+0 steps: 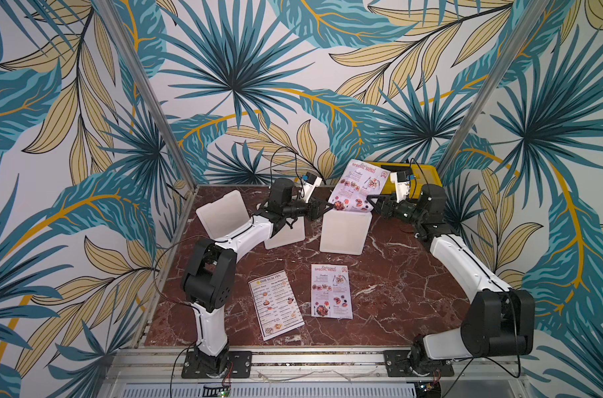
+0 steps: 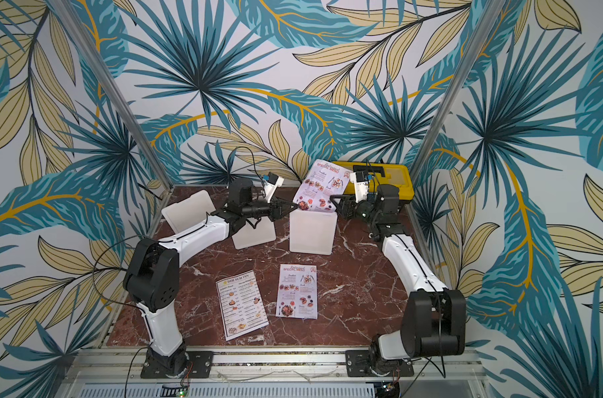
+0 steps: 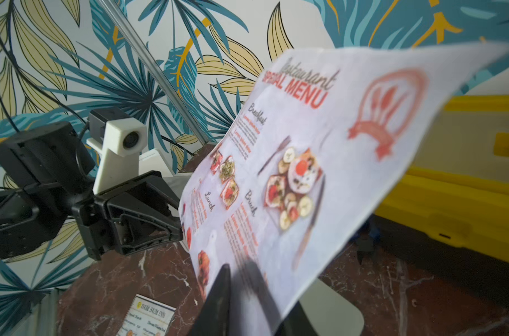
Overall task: Insert the menus into the narrow rack
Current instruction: Insert the menu into the narrow rack.
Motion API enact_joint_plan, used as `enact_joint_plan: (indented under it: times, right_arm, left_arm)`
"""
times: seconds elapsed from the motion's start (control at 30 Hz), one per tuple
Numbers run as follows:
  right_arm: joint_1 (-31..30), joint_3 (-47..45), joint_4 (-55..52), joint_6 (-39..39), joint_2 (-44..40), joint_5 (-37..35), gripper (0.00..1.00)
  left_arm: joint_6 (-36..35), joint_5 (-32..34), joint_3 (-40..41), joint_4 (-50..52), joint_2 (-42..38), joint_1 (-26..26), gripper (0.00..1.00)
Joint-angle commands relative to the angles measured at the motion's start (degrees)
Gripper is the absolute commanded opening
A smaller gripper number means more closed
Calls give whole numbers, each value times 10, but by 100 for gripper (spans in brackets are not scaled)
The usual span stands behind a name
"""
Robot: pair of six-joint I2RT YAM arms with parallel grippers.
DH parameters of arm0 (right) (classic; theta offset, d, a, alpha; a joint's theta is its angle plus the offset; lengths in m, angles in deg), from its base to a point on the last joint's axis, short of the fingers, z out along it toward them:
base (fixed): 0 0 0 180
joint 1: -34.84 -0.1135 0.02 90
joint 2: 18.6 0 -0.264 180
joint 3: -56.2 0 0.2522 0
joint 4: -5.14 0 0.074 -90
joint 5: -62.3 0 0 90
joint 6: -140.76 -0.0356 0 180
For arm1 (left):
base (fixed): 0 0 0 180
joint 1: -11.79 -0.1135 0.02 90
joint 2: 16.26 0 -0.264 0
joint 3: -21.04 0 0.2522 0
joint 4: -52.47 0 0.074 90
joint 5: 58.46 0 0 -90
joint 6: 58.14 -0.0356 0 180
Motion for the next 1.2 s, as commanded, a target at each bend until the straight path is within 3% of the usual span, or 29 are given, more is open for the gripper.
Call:
enact_joint_plan:
  times: [0.0,0.17,0.67,1.17]
  right_arm:
    - [-3,-12,44,-14,-9,29,32]
    - [-3,-8,77,-32,4,49,37]
    - [-3,-32,117,-49,19,52,37]
    - [1,-57,202,-93,18,51,40]
  left_arm:
    - [-3,-13,-27,-3,2,1,18]
    - [-3,-16,-30,-3,5,2,13]
    - [-17,-13,-16,-1,3,3,8]
    - [-59,-4,-34,70,2,2,3]
